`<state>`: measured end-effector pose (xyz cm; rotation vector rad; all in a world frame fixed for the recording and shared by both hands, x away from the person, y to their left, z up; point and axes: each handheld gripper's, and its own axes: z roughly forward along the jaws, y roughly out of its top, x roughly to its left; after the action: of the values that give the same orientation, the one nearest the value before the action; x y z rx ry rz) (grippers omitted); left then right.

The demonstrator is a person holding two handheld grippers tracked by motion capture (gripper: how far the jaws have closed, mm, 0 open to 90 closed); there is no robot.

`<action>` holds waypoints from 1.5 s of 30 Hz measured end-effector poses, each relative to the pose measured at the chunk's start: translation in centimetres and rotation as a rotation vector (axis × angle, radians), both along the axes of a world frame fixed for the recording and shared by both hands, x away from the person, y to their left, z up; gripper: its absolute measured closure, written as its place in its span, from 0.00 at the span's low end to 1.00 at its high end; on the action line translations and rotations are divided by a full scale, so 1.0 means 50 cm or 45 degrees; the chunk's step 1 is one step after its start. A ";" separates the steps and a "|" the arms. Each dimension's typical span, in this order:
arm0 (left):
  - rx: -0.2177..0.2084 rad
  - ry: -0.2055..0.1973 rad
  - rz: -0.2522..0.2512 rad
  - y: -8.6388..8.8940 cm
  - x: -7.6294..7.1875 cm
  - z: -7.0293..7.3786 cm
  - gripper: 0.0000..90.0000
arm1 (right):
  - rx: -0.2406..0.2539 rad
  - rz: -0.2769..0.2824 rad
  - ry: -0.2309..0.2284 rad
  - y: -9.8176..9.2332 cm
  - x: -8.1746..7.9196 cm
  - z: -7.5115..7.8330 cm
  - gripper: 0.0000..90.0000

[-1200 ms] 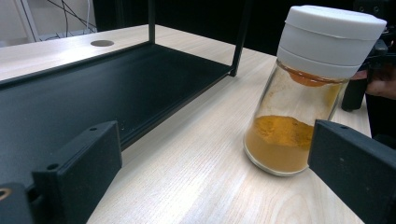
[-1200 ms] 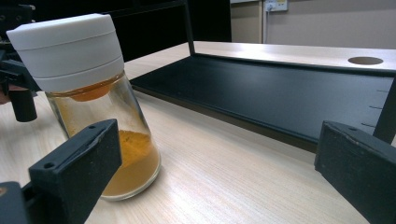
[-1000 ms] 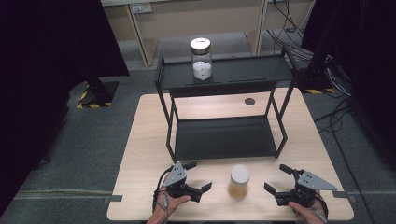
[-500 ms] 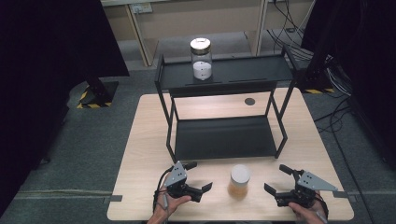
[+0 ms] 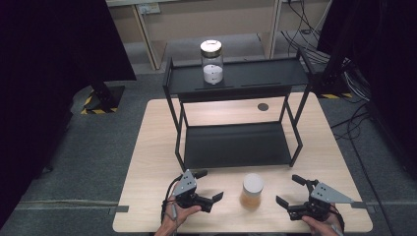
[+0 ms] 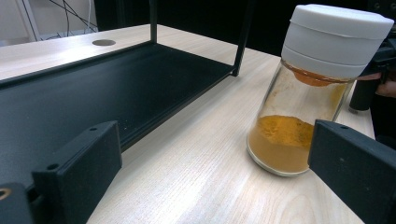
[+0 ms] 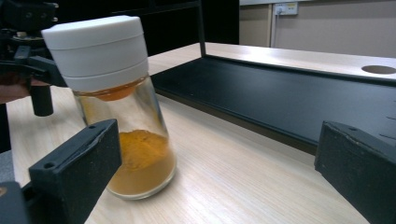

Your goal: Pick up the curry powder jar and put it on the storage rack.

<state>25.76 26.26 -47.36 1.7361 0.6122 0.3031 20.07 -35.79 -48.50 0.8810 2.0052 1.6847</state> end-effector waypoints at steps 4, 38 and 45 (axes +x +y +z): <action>0.004 -0.001 -0.001 -0.001 -0.001 0.000 0.02 | -0.004 0.010 -0.008 0.002 0.000 0.001 0.01; 0.013 -0.001 -0.016 -0.004 -0.004 -0.002 0.02 | -0.079 0.163 -0.041 0.107 0.014 0.037 0.01; 0.014 0.000 -0.014 -0.004 -0.003 -0.003 0.02 | -0.088 0.172 -0.038 0.126 0.026 0.043 0.04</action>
<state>25.59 26.08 -47.53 1.7493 0.6016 0.2989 21.38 -29.51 -46.35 0.7073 2.1321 1.6767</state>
